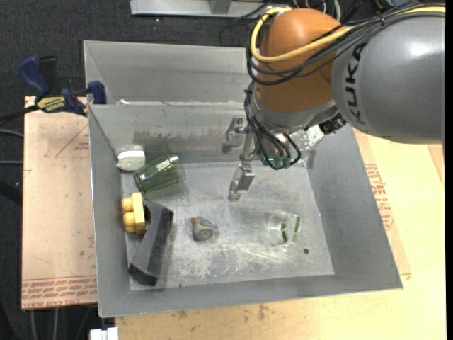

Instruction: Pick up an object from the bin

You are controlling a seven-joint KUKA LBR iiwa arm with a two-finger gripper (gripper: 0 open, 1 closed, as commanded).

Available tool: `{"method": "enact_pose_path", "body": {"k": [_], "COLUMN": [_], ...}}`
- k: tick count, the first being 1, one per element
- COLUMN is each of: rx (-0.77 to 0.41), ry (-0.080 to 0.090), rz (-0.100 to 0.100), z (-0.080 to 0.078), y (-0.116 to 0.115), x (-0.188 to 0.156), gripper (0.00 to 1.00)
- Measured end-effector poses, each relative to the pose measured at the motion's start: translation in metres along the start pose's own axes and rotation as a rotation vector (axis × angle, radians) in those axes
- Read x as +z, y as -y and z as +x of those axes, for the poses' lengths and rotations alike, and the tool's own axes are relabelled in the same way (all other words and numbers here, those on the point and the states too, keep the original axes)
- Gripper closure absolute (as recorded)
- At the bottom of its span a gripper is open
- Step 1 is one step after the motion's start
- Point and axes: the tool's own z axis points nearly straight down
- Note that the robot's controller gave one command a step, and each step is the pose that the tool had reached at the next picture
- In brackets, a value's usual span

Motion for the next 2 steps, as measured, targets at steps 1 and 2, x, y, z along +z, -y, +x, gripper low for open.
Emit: {"method": "enact_pose_path", "body": {"k": [1, 2], "rx": [-0.073, -0.133], "ry": [0.006, 0.005], "rz": [0.0, 0.0], "z": [0.001, -0.007], "y": [-0.014, -0.014], "x": [0.038, 0.104], "gripper": [0.0, 0.0]}}
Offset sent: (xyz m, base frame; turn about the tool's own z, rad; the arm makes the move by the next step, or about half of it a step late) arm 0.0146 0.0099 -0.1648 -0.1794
